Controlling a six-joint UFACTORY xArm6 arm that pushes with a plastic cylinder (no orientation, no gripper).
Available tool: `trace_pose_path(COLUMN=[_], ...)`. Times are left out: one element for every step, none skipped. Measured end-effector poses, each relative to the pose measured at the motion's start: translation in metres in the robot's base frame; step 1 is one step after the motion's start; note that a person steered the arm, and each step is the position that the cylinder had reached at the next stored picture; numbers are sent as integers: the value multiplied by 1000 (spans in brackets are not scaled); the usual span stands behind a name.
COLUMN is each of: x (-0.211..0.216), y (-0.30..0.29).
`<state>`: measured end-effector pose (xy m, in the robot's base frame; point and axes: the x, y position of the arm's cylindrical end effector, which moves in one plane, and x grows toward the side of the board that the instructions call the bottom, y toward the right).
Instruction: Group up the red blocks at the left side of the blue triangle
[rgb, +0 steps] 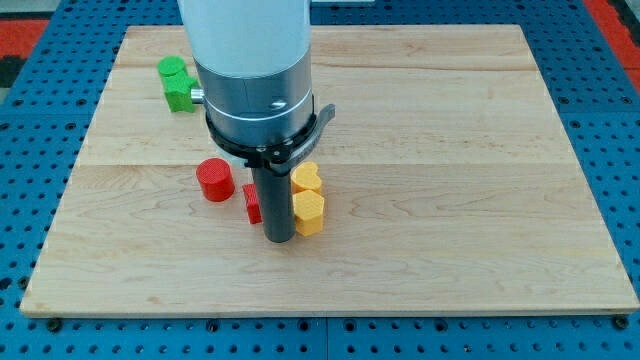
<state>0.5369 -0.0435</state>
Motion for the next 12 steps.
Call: trace_pose_path(x=[0,1,1,0,-30,-37,-43,-69,-57,-17,-25,-28], y=[1,19,28,-1,-36,-76,-70,-73,-71,-49,22,26])
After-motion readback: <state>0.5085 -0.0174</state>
